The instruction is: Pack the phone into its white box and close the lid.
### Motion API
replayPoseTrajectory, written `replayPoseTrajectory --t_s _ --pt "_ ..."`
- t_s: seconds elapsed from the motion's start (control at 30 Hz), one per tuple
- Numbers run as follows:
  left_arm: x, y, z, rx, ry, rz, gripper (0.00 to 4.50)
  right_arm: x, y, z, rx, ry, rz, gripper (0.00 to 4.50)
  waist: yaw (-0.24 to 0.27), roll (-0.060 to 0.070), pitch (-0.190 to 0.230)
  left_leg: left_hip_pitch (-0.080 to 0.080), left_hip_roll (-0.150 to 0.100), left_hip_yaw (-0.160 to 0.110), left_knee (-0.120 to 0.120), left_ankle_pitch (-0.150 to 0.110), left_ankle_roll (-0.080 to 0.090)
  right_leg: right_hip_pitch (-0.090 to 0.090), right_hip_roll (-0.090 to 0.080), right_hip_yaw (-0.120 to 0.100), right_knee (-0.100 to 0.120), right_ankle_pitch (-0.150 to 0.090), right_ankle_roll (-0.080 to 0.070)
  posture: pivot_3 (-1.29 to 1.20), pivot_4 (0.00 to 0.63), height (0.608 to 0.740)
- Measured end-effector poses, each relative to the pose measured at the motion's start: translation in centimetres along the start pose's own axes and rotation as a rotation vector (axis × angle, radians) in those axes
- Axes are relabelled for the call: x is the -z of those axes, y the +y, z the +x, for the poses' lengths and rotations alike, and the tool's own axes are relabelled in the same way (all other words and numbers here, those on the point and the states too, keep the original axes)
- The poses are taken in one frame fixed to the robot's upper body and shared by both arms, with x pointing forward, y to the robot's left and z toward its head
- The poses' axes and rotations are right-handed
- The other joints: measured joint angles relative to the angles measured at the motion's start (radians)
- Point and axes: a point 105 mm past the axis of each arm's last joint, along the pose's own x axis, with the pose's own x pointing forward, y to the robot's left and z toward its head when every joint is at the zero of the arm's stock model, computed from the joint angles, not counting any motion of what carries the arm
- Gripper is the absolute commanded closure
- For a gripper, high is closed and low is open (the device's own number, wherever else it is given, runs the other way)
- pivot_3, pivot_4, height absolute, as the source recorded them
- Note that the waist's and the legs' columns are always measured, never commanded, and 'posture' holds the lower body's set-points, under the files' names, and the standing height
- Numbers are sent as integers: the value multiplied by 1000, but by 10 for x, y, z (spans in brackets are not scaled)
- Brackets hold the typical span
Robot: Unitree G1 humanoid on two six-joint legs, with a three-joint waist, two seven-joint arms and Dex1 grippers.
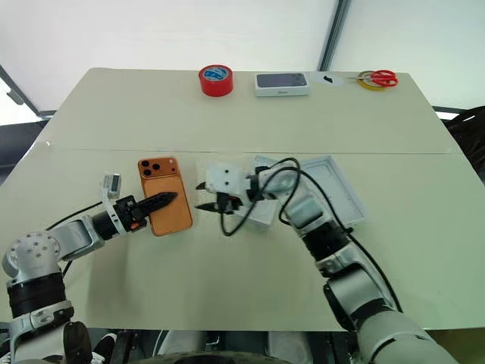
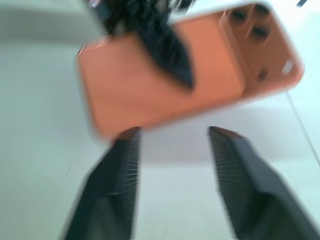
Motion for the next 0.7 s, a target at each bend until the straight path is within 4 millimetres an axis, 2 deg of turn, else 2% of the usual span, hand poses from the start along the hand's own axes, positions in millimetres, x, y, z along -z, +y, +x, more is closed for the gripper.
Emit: replayPoseTrajectory --t_s 0.17,0.3,0.4,0.5,0.7 --pt "-3 -2 0 12 -6 16 4500 28 18 -35 5 130 -36 2213 -1 0 0 0 1 0 -1 0 0 -1 0 0 -1 0 0 0 150 740" --pt "-3 -3 2 14 -6 29 4500 33 33 -42 4 148 -37 2213 -6 -1 1 0 1 0 -1 0 0 0 0 0 -1 0 0 0 150 740" --pt "0 -3 5 18 10 28 4500 28 34 -45 14 144 -46 3036 -2 -1 1 0 1 0 -1 0 0 0 0 0 -1 0 0 0 150 740" --pt "-1 -3 6 20 4 31 4500 32 34 -49 43 160 -32 4400 2 -1 1 0 1 0 -1 0 0 0 0 0 -2 0 0 0 150 740" --pt "0 -3 9 23 20 30 4500 34 31 -49 74 170 -39 4400 8 -1 1 0 1 0 -1 0 0 0 0 0 -2 0 0 0 150 740"
